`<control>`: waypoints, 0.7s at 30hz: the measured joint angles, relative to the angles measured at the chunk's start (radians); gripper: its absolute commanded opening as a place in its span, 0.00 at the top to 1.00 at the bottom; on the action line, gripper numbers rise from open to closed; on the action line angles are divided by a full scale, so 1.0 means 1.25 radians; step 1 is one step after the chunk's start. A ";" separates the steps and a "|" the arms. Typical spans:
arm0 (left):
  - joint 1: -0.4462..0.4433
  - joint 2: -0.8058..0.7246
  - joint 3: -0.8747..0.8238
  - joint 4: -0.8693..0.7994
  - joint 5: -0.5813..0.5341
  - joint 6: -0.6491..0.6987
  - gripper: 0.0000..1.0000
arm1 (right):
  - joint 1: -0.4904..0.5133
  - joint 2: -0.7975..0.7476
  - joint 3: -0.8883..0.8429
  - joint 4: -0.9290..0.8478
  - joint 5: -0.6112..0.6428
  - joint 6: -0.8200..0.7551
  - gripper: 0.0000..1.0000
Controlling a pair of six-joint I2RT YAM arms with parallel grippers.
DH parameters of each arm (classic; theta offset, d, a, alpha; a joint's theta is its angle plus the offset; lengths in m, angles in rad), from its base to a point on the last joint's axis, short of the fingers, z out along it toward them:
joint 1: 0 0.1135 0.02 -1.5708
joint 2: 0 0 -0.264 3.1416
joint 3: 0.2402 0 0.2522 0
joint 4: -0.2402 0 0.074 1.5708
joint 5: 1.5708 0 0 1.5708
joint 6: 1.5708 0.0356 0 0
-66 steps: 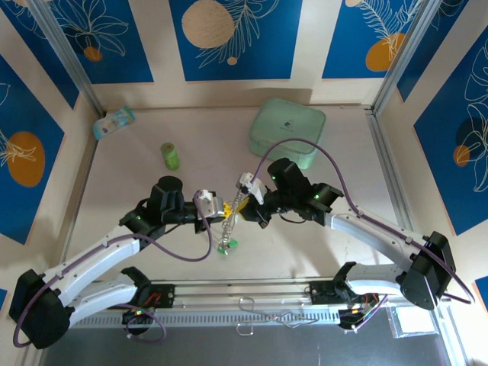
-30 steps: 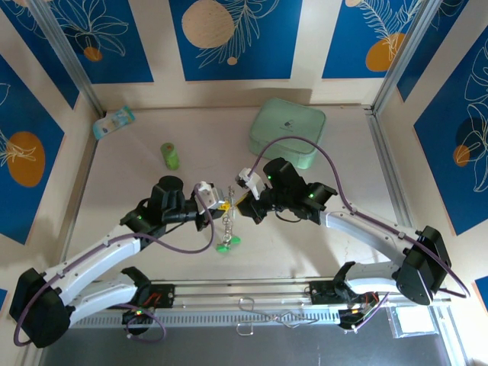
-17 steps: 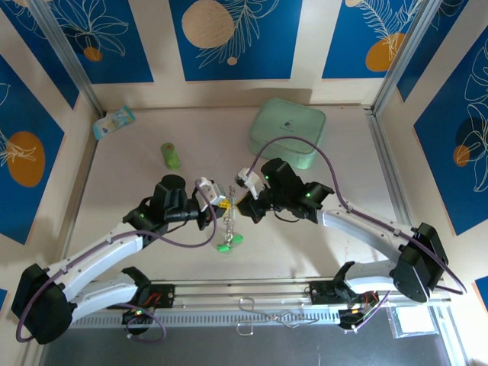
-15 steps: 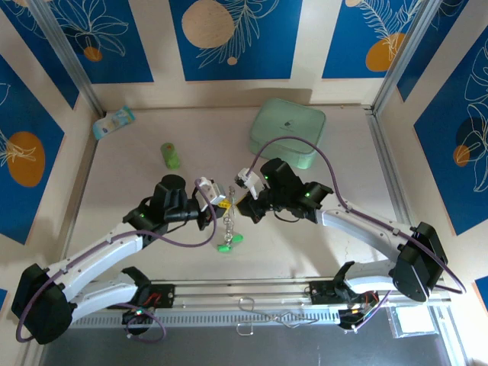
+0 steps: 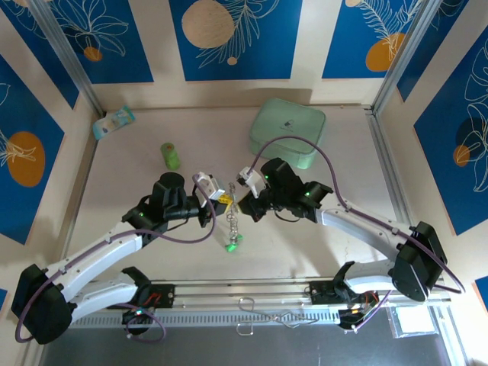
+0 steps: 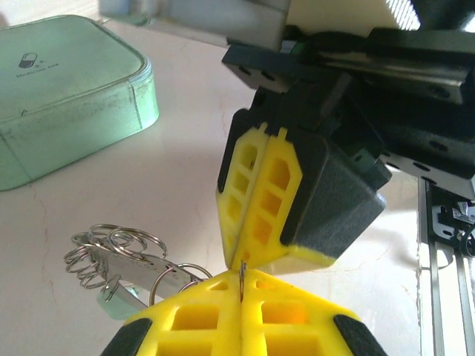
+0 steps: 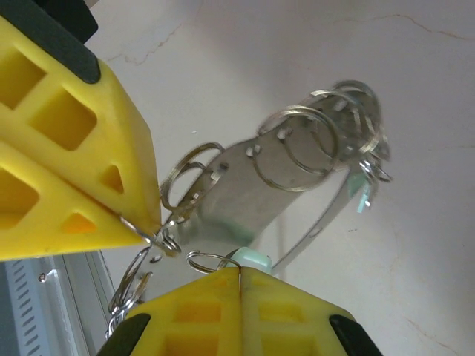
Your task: Put the keys on the keyring
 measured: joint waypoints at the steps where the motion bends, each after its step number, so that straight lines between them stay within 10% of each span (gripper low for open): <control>1: 0.000 0.002 0.000 0.000 -0.002 -0.002 1.00 | -0.005 -0.008 -0.006 -0.002 0.000 0.006 1.00; 21: 0.000 0.006 -0.058 0.066 -0.001 0.015 1.00 | -0.055 0.107 -0.191 -0.070 0.040 0.255 1.00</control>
